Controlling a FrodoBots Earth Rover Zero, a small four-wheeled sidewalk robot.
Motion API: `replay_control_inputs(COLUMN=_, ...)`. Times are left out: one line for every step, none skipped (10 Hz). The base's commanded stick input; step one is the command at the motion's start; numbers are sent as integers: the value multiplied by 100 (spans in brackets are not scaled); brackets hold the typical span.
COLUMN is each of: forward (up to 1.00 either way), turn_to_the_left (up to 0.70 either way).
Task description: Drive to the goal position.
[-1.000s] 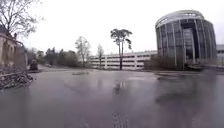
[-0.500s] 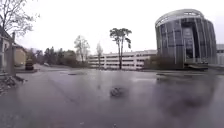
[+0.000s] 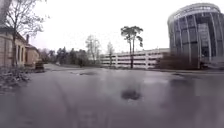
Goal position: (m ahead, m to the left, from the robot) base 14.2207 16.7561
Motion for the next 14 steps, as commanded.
replay_control_inputs(forward=100, turn_to_the_left=40)
replay_control_inputs(forward=100, turn_to_the_left=39)
replay_control_inputs(forward=100, turn_to_the_left=21)
replay_control_inputs(forward=100, turn_to_the_left=0)
replay_control_inputs(forward=100, turn_to_the_left=0)
replay_control_inputs(forward=100, turn_to_the_left=0)
replay_control_inputs(forward=100, turn_to_the_left=5)
replay_control_inputs(forward=100, turn_to_the_left=40)
replay_control_inputs(forward=100, turn_to_the_left=40)
replay_control_inputs(forward=100, turn_to_the_left=40)
replay_control_inputs(forward=100, turn_to_the_left=40)
replay_control_inputs(forward=100, turn_to_the_left=40)
replay_control_inputs(forward=100, turn_to_the_left=38)
replay_control_inputs(forward=100, turn_to_the_left=26)
